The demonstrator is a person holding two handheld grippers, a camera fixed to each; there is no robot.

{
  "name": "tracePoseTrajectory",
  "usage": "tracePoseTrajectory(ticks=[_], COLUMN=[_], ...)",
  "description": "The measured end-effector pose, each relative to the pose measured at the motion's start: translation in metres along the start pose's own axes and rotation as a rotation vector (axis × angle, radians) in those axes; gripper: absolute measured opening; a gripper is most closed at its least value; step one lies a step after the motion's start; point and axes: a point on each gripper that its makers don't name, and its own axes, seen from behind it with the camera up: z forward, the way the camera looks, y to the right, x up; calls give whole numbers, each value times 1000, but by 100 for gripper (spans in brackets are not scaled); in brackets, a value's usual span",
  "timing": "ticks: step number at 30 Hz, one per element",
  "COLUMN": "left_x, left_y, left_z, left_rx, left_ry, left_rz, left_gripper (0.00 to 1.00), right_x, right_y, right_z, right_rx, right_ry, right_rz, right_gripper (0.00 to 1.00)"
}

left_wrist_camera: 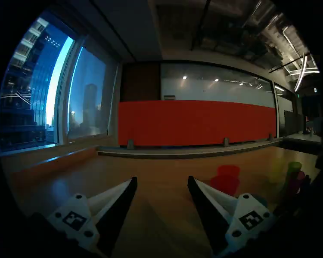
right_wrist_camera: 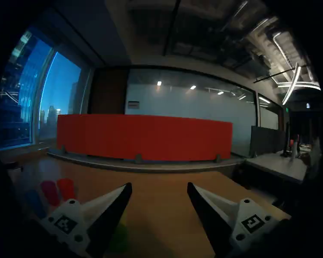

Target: Pour water

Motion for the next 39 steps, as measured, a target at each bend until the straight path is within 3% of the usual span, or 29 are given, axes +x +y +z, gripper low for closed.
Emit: tracePoseTrajectory(ticks=[15, 28, 39], left_x=[0, 0, 0], left_y=[-1, -1, -1], left_z=[0, 0, 0], left_rx=[0, 0, 0], left_ry=[0, 0, 0], left_rz=[0, 0, 0], left_gripper=[86, 86, 86], right_x=[-7, -17, -48], right_y=[5, -3, -7], right_z=[4, 11, 14], right_rx=[23, 59, 66], right_ry=[52, 102, 80], right_rz=[4, 58, 59], right_gripper=[99, 99, 99])
